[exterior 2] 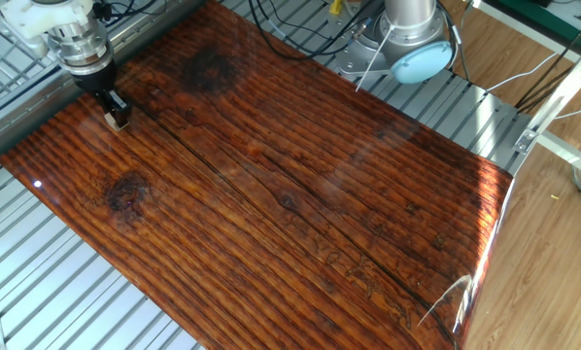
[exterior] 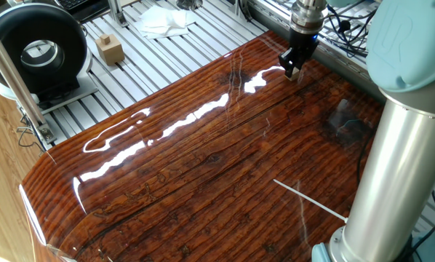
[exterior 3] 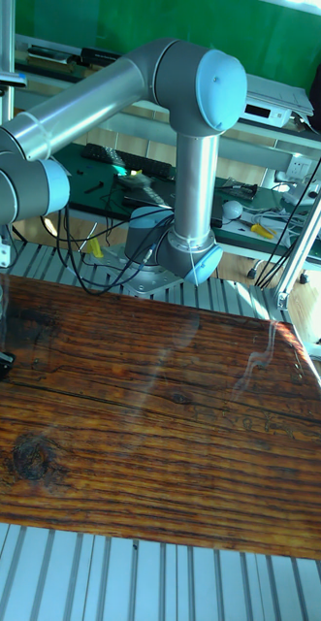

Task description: Hold a small block with the gripper and sweep it from left to right on the table

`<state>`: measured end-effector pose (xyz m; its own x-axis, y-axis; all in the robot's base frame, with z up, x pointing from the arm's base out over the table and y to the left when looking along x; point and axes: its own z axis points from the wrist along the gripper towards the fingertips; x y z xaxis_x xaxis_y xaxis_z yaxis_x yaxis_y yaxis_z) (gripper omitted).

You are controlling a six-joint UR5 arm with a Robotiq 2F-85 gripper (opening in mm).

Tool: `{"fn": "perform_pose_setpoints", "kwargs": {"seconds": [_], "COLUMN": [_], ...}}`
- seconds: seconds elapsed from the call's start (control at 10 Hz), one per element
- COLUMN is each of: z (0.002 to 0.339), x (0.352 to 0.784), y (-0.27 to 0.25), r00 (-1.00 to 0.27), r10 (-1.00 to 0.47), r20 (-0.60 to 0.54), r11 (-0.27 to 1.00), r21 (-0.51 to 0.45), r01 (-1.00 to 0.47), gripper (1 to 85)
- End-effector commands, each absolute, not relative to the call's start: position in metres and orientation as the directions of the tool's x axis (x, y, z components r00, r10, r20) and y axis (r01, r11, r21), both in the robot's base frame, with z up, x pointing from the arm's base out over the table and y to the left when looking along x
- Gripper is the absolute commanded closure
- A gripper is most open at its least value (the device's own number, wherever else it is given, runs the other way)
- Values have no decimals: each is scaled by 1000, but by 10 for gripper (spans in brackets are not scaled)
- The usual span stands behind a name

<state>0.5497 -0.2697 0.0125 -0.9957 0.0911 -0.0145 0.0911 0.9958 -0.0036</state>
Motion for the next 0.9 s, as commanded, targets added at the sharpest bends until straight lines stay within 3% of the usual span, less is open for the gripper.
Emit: {"fn": "perform_pose_setpoints", "kwargs": {"seconds": [0.0,0.8], "z": [14,14], "x": [552,552], "y": [-264,-265], "r00": [-994,-995], "r10": [104,96], "r20": [-23,-21], "r11": [994,995], "r21": [23,25], "r01": [103,95], "gripper": [847,847]}}
